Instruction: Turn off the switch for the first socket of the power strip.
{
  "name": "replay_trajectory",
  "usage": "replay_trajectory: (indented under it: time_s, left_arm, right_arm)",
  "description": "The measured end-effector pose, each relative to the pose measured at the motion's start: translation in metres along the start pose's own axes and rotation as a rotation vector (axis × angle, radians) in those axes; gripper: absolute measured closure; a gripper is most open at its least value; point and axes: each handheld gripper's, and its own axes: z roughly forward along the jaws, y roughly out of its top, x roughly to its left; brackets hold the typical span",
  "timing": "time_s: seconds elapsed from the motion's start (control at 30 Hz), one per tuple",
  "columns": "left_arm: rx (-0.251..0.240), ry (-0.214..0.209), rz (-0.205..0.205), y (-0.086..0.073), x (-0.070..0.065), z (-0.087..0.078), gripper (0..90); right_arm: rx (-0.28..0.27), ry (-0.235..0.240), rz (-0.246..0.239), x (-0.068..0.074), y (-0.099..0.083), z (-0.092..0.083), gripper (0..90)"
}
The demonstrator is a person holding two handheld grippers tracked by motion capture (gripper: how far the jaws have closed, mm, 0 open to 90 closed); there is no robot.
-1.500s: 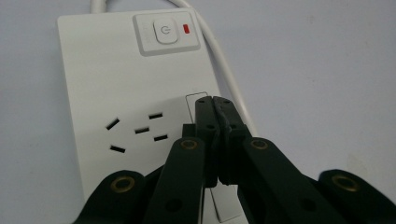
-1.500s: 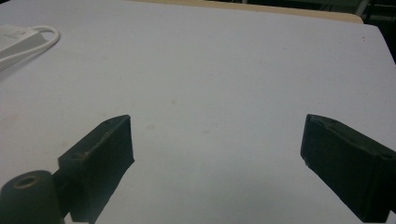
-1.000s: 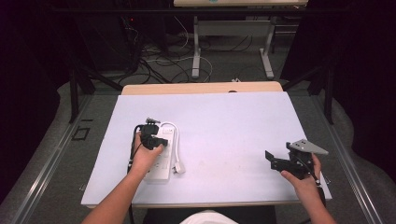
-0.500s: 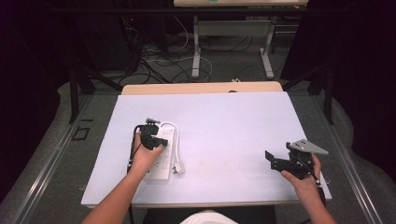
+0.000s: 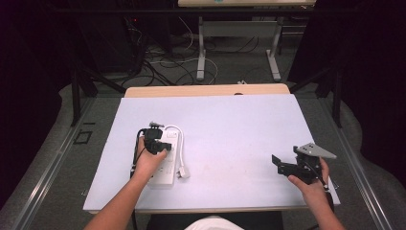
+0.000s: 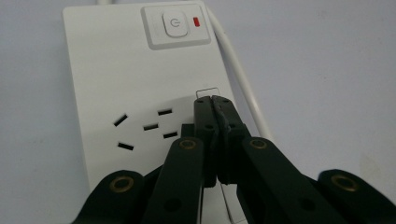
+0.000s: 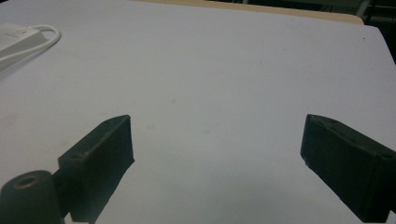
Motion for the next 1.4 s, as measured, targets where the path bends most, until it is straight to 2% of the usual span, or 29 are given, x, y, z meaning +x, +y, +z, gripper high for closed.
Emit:
replay_trajectory:
  time_s: [0.07,0.4,0.43,0.9,1.4]
  left_arm:
    - [-0.016,0.006,-0.005,-0.0013,-0.0004,0.0007,89.9]
    - [-0.015,0.003,-0.006,-0.0013,0.0002,0.0007,89.8]
    - [-0.004,-0.006,-0.003,-0.0008,0.0008,-0.0001,89.9]
    - [-0.014,0.002,-0.015,-0.0007,0.0005,0.0007,89.7]
    - [-0.016,0.004,-0.003,-0.0001,-0.0001,0.0009,89.0]
  right_arm:
    - [0.001,0.000,0.000,-0.0001,-0.0001,0.0001,8.9]
    - [0.005,0.004,-0.007,-0.0004,0.0000,0.0000,8.9]
    - [0.002,0.002,-0.007,-0.0003,-0.0001,0.0002,8.9]
    - [0.001,0.003,-0.006,-0.0005,-0.0003,0.0006,8.9]
    - [0.004,0.001,-0.005,-0.0006,-0.0005,0.0006,8.9]
